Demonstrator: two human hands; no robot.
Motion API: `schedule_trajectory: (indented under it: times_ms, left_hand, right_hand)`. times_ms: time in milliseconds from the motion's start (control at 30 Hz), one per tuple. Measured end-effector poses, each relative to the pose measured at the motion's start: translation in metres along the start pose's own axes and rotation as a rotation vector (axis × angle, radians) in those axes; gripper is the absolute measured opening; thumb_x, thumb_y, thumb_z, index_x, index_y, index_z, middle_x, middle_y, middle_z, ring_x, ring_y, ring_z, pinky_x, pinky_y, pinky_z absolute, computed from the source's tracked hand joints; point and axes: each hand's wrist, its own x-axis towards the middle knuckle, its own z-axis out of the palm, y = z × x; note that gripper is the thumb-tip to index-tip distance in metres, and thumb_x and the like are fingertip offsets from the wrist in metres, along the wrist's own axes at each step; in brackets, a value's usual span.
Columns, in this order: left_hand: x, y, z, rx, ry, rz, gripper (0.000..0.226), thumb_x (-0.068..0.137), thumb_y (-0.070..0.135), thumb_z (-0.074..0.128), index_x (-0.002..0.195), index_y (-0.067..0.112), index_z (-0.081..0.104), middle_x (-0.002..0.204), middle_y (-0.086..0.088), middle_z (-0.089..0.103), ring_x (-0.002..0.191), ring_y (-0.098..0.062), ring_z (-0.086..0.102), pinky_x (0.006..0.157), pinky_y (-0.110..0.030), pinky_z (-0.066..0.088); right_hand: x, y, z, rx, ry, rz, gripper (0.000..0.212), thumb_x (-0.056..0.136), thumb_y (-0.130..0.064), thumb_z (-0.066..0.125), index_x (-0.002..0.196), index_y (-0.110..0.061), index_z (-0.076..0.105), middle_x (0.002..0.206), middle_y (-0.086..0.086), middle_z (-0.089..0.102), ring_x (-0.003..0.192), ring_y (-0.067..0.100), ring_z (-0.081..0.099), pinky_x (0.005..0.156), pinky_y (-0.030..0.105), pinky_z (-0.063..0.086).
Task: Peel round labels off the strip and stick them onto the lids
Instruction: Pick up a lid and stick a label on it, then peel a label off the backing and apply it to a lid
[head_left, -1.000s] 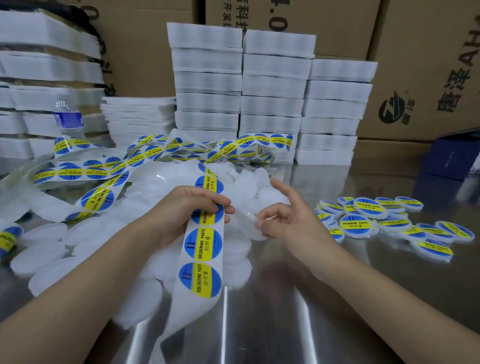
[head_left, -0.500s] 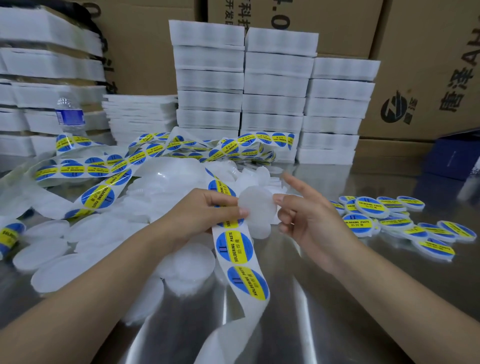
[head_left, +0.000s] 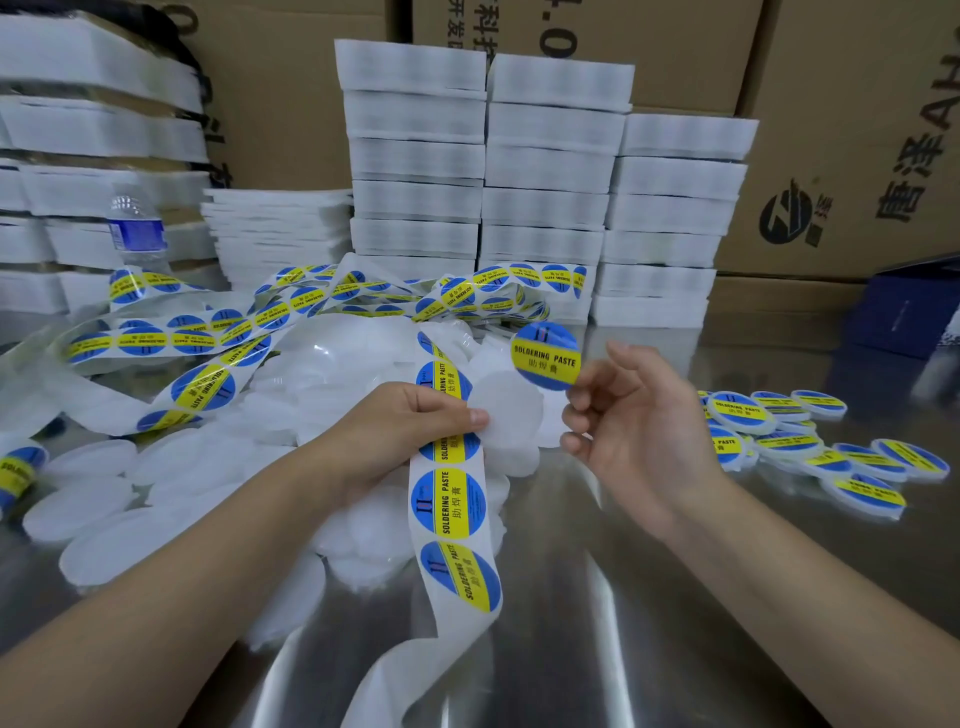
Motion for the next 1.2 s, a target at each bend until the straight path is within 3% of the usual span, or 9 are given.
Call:
schedule_trajectory:
  times_ms: [100,233,533,767,1200]
  left_hand:
    - [0.0,0.0,0.0,0.001,-0.013,-0.009,0.027,0.048,0.038,0.077,0.068,0.02,0.079,0.076,-0.007,0.075,0.061,-0.015,0.07,0.056,-0.02,0.055]
    - [0.0,0.0,-0.001,0.015,-0.022,-0.01,0.03,0.048,0.04,0.076,0.071,0.021,0.079,0.079,-0.008,0.076,0.062,-0.015,0.07,0.059,-0.022,0.056]
    - [-0.001,0.0,0.0,0.017,-0.027,-0.004,0.031,0.044,0.041,0.077,0.067,0.02,0.078,0.071,-0.004,0.074,0.056,-0.012,0.068,0.055,-0.019,0.054]
    - [-0.001,0.001,0.001,0.02,-0.018,-0.006,0.021,0.05,0.038,0.075,0.062,0.022,0.077,0.064,-0.001,0.072,0.05,-0.009,0.065,0.049,-0.016,0.05]
    - [0.0,0.001,0.001,0.017,-0.005,-0.017,0.023,0.049,0.037,0.076,0.062,0.018,0.076,0.064,-0.003,0.071,0.048,-0.011,0.063,0.049,-0.017,0.05]
  right_hand:
    - [0.001,0.003,0.0,-0.065,0.018,0.072,0.043,0.084,-0.04,0.05,0.048,-0.018,0.059,0.051,-0.002,0.043,0.045,0.012,0.037,0.047,0.024,0.034]
    - [0.003,0.009,0.001,-0.125,0.066,0.146,0.051,0.089,-0.042,0.048,0.045,-0.019,0.06,0.048,-0.003,0.04,0.042,0.011,0.033,0.044,0.022,0.033]
    - [0.005,0.012,-0.001,-0.214,0.16,0.187,0.054,0.091,-0.039,0.047,0.046,-0.018,0.066,0.047,-0.005,0.041,0.042,0.01,0.032,0.048,0.023,0.032]
    - [0.005,0.013,0.001,-0.249,0.143,0.204,0.055,0.093,-0.037,0.045,0.048,-0.017,0.069,0.047,-0.005,0.042,0.043,0.01,0.033,0.048,0.023,0.031]
    - [0.005,0.013,0.0,-0.27,0.144,0.187,0.052,0.094,-0.035,0.044,0.054,-0.016,0.072,0.048,-0.005,0.041,0.041,0.009,0.033,0.047,0.023,0.032]
